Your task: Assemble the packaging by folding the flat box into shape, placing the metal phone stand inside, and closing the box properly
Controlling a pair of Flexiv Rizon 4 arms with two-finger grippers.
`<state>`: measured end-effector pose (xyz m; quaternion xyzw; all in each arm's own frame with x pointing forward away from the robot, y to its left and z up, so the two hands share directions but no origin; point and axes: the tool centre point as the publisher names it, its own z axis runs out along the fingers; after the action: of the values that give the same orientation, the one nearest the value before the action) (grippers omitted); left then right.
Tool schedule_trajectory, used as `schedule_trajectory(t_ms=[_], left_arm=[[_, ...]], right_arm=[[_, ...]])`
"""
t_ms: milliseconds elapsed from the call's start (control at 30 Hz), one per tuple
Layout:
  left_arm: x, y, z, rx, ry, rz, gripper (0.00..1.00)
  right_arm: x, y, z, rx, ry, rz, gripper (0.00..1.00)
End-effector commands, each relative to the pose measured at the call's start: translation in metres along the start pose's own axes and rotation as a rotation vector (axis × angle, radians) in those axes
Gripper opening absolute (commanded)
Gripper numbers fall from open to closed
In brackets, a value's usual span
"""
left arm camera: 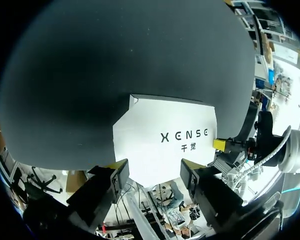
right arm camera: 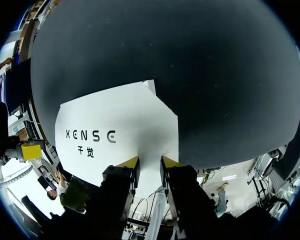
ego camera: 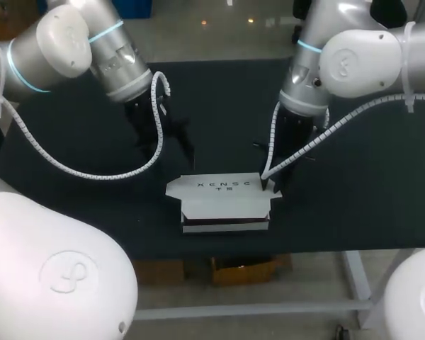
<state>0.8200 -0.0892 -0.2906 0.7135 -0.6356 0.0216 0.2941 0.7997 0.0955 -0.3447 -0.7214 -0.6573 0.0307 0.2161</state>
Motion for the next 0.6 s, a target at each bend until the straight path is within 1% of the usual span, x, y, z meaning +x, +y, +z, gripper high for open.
schedule_trajectory(t_ms=[33,67,133,167,267,333,500,600], left_arm=[[0.0,0.002,0.006,0.002,-0.001,-0.007,0.69],[-0.001,0.002,0.008,0.001,0.002,-0.011,0.67],[-0.002,0.003,0.012,-0.001,0.003,-0.018,0.67],[-0.002,0.004,0.014,-0.001,0.002,-0.018,0.64],[-0.003,0.006,0.019,0.002,-0.002,-0.019,0.59],[-0.003,0.008,0.022,0.01,-0.01,-0.018,0.59],[-0.005,0.009,0.025,0.016,-0.016,-0.018,0.55],[-0.006,0.01,0.027,0.018,-0.019,-0.02,0.56]], right_arm=[[0.002,0.001,0.001,0.002,-0.003,-0.001,0.24],[0.002,0.001,0.001,0.003,-0.004,-0.001,0.24],[0.002,0.001,0.001,0.002,-0.005,-0.001,0.24],[0.002,0.001,0.0,0.002,-0.005,-0.001,0.24],[0.003,0.001,0.0,0.001,-0.006,-0.001,0.23],[0.003,0.001,-0.001,0.0,-0.007,0.0,0.24],[0.002,0.001,-0.001,0.0,-0.006,0.001,0.23],[0.002,0.001,-0.001,0.0,-0.005,0.003,0.24]])
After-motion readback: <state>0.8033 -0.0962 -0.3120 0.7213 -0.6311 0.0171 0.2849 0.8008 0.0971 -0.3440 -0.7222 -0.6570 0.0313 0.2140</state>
